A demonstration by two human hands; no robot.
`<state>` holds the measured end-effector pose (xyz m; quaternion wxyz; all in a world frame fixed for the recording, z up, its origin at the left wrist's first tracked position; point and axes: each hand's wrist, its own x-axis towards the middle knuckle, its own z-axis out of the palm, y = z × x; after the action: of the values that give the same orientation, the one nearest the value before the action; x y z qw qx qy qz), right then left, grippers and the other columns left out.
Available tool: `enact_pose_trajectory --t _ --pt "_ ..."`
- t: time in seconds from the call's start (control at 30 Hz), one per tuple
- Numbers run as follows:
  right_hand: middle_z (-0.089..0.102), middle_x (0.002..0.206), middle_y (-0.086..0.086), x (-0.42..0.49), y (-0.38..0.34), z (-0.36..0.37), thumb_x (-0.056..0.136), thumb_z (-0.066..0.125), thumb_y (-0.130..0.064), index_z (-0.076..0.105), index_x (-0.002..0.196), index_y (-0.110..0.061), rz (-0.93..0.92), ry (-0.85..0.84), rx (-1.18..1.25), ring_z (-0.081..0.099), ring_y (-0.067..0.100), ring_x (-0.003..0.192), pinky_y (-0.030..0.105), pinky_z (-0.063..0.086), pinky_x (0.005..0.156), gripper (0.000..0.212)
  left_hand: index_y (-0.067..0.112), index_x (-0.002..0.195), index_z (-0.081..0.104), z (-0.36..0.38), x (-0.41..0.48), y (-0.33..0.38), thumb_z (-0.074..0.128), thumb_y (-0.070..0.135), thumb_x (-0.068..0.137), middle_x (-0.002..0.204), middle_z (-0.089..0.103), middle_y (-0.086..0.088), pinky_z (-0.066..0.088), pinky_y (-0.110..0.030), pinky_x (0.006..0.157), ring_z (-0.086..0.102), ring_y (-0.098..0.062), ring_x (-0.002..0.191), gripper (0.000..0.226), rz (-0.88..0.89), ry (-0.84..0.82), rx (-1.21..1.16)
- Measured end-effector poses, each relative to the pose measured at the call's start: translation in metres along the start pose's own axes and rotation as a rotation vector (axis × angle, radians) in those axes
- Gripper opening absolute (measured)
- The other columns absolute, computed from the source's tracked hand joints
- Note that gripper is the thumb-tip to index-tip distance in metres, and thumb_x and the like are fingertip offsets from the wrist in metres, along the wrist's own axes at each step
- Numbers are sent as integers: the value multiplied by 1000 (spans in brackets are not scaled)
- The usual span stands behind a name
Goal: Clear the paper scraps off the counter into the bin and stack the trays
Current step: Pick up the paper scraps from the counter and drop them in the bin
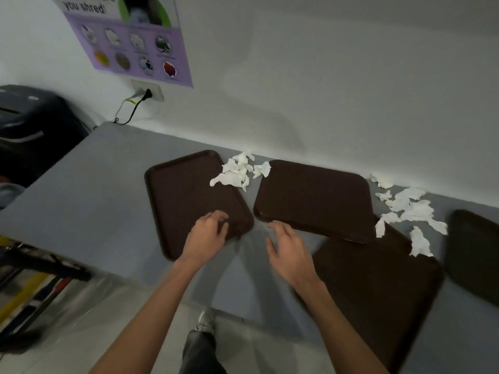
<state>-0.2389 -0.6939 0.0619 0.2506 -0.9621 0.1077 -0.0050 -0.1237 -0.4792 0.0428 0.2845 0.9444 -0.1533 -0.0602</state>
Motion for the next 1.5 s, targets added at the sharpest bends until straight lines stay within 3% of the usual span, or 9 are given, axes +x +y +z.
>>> enact_pose_trajectory --t 0.27,0.47,0.6,0.73,0.9,1.0,1.13,1.3,1.5 --pt "50 152 -6 64 -76 28 107 53 -35 53 140 -32 215 16 140 52 18 136 41 51 107 33 21 145 43 -2 160 -38 53 36 101 144 45 -19 44 -51 109 49 -42 131 47 1 -353 171" --pt "49 155 -9 79 -83 28 106 57 -32 60 136 -32 262 68 121 50 14 140 31 45 111 30 39 161 18 38 211 -63 40 44 107 166 -2 -29 20 -61 121 2 -55 152 58 2 -447 180" --pt "54 150 -12 81 -74 34 103 60 -33 64 128 -35 314 137 103 54 13 135 35 50 108 26 23 155 38 47 198 -85 43 38 108 160 30 -17 32 -52 119 25 -43 149 50 89 -351 127" --pt "63 137 -10 88 -73 48 101 64 -24 70 118 -32 332 198 177 62 9 125 21 46 105 19 11 116 70 40 171 -102 64 28 99 124 62 -2 50 -37 100 59 -23 114 25 157 -213 3" --pt "72 111 -15 106 -93 66 100 68 -23 72 115 -35 335 151 341 67 0 99 14 53 87 19 20 84 60 -4 147 -93 82 14 81 80 67 10 47 -21 68 64 -5 73 23 89 -200 -319" --pt "74 112 -18 119 -115 70 102 68 -26 72 120 -35 279 111 540 71 0 101 14 55 88 21 22 92 57 -35 130 -68 86 15 78 82 73 8 50 -14 71 69 -3 78 33 84 -238 -496" --pt "76 116 -20 133 -130 68 99 73 -36 76 119 -40 259 122 760 71 3 110 32 57 97 20 18 90 71 -62 123 -55 84 7 81 93 78 3 56 -29 92 74 -10 94 19 -27 -249 -761" --pt "80 104 -13 150 -122 62 96 75 -14 81 106 -35 321 138 816 75 9 102 45 59 97 24 26 106 82 -76 120 -57 76 8 91 122 72 5 50 -28 105 67 -8 117 25 12 -344 -840" --pt "79 90 -4 169 -123 44 82 89 -18 66 102 -24 355 56 816 75 7 92 21 55 84 31 30 101 83 -83 136 -48 78 12 91 99 77 23 50 -13 94 69 8 102 21 89 -261 -602"
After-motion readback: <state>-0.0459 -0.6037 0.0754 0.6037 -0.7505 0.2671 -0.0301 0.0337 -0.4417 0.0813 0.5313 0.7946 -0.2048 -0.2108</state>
